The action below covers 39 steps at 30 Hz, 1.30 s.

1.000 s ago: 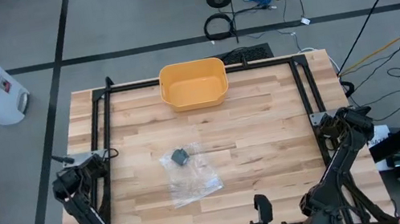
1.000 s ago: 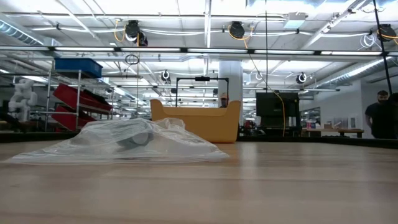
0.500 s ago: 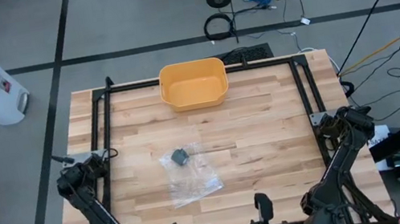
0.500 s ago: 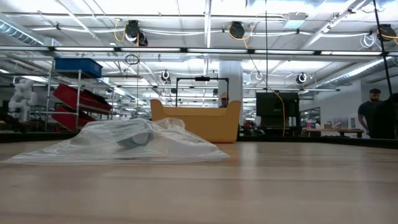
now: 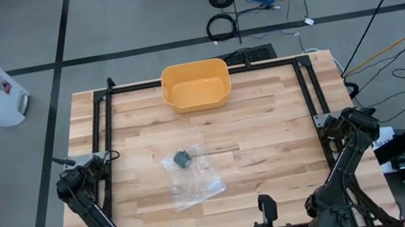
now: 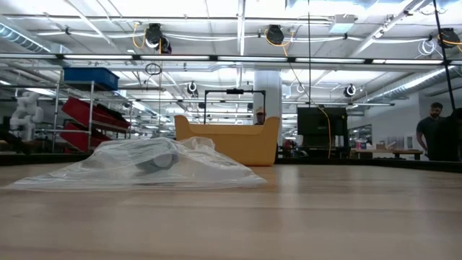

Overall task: Roll bandage
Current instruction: Roll the red bandage

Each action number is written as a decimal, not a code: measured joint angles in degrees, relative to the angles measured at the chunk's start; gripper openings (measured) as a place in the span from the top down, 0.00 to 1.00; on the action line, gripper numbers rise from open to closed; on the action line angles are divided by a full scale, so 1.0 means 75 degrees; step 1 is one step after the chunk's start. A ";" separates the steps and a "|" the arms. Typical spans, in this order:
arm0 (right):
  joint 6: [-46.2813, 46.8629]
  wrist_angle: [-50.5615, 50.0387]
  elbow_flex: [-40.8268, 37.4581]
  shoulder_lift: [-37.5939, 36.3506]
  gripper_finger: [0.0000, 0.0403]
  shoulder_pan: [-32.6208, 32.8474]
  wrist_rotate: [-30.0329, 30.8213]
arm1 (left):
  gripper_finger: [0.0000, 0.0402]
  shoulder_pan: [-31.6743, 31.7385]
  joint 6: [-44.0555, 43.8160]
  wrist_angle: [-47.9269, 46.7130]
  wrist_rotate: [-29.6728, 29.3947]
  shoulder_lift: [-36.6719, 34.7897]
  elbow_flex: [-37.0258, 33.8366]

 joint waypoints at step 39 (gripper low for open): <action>0.0323 -0.0593 0.0000 0.0009 0.96 -0.0137 0.0013 | 0.59 0.0045 0.0442 0.2205 0.0585 -0.0003 -0.0009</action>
